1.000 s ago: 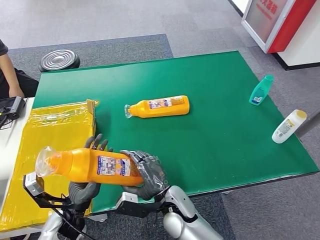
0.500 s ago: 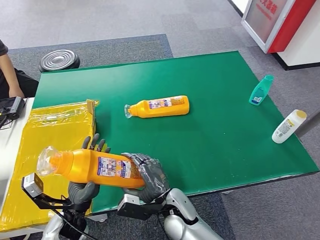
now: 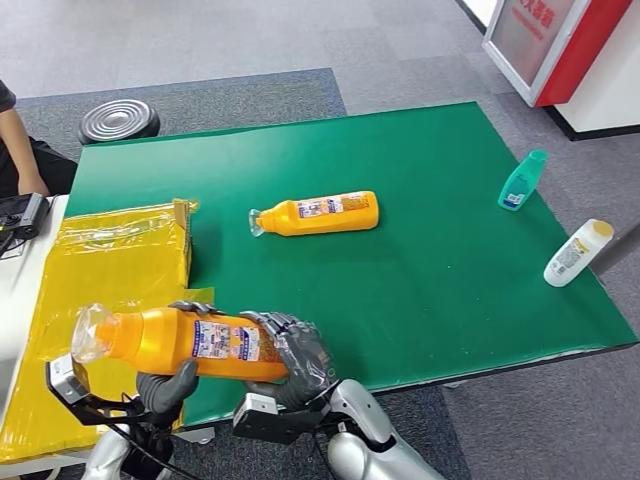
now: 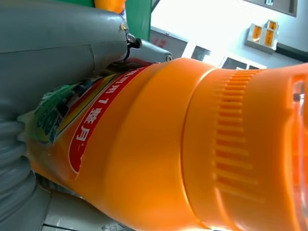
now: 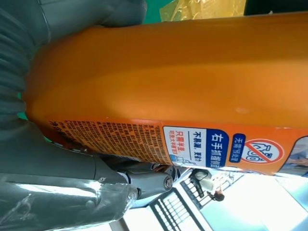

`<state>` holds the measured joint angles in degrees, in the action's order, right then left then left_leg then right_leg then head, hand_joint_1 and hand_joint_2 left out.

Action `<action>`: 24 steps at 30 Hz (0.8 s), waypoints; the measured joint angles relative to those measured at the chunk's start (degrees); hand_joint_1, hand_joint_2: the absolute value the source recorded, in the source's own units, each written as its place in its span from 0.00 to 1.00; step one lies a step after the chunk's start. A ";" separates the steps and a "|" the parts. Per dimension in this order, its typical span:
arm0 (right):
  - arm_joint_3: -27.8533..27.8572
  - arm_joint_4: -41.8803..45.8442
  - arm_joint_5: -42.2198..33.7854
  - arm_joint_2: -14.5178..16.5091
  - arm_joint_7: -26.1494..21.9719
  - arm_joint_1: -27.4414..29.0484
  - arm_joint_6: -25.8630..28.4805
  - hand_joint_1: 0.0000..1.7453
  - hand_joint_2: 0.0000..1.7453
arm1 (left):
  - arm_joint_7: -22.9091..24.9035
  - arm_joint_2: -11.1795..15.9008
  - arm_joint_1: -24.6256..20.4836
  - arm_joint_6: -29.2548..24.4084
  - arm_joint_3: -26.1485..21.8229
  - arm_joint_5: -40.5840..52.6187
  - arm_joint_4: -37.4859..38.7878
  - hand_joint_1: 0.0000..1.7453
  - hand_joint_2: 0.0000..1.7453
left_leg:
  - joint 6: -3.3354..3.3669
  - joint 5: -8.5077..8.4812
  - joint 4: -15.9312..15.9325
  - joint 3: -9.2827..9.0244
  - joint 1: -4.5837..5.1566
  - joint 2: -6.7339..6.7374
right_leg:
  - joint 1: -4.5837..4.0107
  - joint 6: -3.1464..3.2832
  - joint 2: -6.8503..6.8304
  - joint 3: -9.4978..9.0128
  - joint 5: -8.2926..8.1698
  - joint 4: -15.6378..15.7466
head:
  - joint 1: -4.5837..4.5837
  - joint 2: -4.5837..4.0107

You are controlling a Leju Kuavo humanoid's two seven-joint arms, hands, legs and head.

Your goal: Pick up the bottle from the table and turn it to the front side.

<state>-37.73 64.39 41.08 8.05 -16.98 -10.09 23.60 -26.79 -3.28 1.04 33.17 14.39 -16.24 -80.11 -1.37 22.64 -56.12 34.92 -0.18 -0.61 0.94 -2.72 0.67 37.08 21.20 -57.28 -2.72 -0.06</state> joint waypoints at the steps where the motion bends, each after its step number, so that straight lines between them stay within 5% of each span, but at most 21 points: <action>1: 0.00 0.00 0.01 -0.02 0.06 0.04 0.04 1.00 1.00 | -0.08 -0.01 -0.04 -0.40 0.01 0.34 0.00 1.00 1.00 | 0.00 0.00 0.00 0.00 0.00 0.00 | 0.00 0.00 0.00 0.00 0.00 0.00 | 0.00 0.01; 3: 0.00 0.00 0.00 -0.05 0.14 0.16 0.15 1.00 1.00 | -0.34 -0.04 -0.16 -1.48 0.03 1.19 -0.01 1.00 1.00 | 0.00 0.00 0.00 0.00 0.00 0.00 | 0.00 0.00 0.00 0.00 0.00 0.00 | 0.01 0.01; 7: 0.02 0.00 -0.04 -0.10 0.17 0.33 0.34 0.06 1.00 | -0.90 -0.16 -0.29 -3.48 0.09 2.68 -0.08 1.00 1.00 | 0.00 0.00 0.00 0.00 0.00 0.00 | 0.00 0.00 0.00 0.00 0.00 0.00 | 0.01 0.01; 8: 0.01 0.00 0.01 -0.12 0.17 0.38 0.39 0.00 1.00 | -1.08 -0.20 -0.33 -4.28 0.11 3.33 -0.16 1.00 1.00 | 0.00 0.00 0.00 0.00 0.00 0.00 | 0.00 0.00 0.00 0.00 0.00 0.00 | 0.01 0.01; 19: 2.60 3.74 -0.39 -1.46 0.84 4.11 0.96 0.00 1.00 | -4.16 0.33 -0.22 -26.11 -2.59 22.73 -6.64 1.00 1.00 | 0.00 0.00 0.00 0.01 0.00 0.00 | 0.00 0.00 0.00 0.00 0.00 0.00 | 0.00 0.01; 24: 4.14 5.86 -0.87 -2.53 0.90 5.99 0.91 0.00 1.00 | -4.07 1.14 -0.13 -30.92 -4.38 27.05 -9.68 1.00 1.00 | 0.00 0.01 0.00 0.02 0.00 0.00 | 0.00 0.00 -0.01 0.00 0.00 0.00 | -0.01 0.01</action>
<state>-33.58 70.25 40.21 5.52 -16.08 -4.10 24.51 -30.86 -2.14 0.91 2.25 10.01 10.81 -89.78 -1.37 22.64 -56.12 34.94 -0.18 -0.61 0.94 -2.73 0.67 37.08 21.20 -57.28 -2.72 -0.05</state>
